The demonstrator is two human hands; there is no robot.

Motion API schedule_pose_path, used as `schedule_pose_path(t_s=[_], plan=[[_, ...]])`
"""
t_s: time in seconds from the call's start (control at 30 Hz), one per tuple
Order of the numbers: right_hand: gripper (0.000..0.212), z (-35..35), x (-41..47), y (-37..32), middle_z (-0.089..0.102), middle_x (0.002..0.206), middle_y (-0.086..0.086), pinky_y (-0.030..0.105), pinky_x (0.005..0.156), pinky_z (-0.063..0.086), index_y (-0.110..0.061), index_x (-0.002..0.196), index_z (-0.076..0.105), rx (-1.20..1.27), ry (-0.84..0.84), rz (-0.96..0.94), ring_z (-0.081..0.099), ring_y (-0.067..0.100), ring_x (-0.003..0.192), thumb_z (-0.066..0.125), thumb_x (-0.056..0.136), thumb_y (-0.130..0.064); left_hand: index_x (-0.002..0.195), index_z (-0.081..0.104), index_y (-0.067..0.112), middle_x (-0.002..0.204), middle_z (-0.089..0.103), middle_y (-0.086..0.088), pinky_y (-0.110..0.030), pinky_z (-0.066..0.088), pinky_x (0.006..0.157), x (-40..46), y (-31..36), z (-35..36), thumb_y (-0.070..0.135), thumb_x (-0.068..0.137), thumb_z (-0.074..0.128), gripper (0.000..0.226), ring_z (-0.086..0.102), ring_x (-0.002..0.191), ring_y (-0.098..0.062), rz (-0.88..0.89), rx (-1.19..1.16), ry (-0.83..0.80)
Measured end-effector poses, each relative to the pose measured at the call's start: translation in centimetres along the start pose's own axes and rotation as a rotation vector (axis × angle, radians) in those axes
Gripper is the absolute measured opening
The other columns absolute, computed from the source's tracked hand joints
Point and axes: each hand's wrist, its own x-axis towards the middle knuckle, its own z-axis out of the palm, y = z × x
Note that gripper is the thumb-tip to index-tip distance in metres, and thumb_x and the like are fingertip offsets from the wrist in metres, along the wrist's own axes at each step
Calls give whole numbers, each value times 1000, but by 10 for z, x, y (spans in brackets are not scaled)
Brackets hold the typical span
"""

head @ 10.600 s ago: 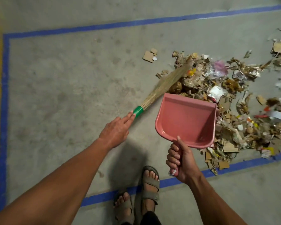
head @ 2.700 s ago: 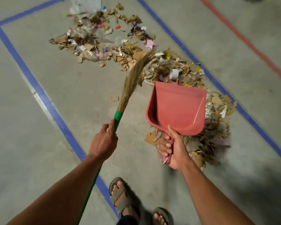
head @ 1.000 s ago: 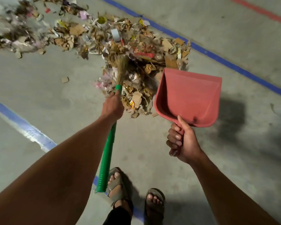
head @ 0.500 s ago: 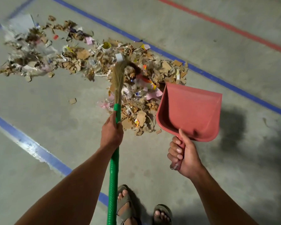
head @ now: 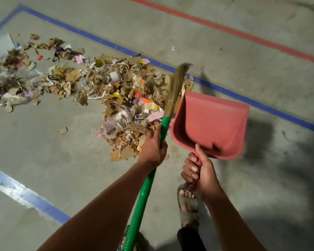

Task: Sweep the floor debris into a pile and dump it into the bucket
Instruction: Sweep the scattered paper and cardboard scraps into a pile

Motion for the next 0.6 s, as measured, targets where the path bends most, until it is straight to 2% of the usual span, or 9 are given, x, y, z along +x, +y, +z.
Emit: schedule_pose_path(t_s=[0.1,0.2,0.27,0.37,0.43,0.6], plan=[[46,-20,24,-22,25,52,-4,24,34,23,-21,70,41,-14,8,-16,22,8,35,57,99,-53,158,34,18,131,46,-20,-45,53,91,28,19,47,24,102,53,60,59,100,-39,69,27,-75],[46,-38,50,-51,26,51,-5,24,34,24,-22,70,41,-25,16,-18,24,7,35,57,100,-53,141,52,10,127,48,-21,-51,52,91,61,34,98,20,100,50,42,59,99,-42,83,37,-127],[46,-50,65,-68,27,51,-6,23,34,24,-22,70,42,-27,33,-16,25,7,34,57,101,-52,139,54,10,129,48,-21,-49,52,94,82,42,132,19,101,48,40,60,103,-41,55,27,-166],[46,-62,86,-86,27,50,-6,23,34,23,-22,69,42,-25,49,1,25,6,34,57,101,-51,151,46,21,133,47,-19,-47,49,102,109,45,168,17,104,43,47,58,113,-40,-71,60,-243],[47,-66,103,-93,26,49,-6,22,33,22,-22,69,42,-28,45,19,25,6,33,57,101,-51,156,37,29,135,46,-20,-50,50,101,123,39,182,17,104,40,54,59,115,-43,-172,106,-251],[45,-58,140,-107,28,47,-7,22,32,23,-23,68,44,-41,47,44,27,7,31,60,100,-51,164,13,36,138,40,-21,-55,52,97,150,12,176,11,103,39,71,59,113,-45,-216,189,-207]])
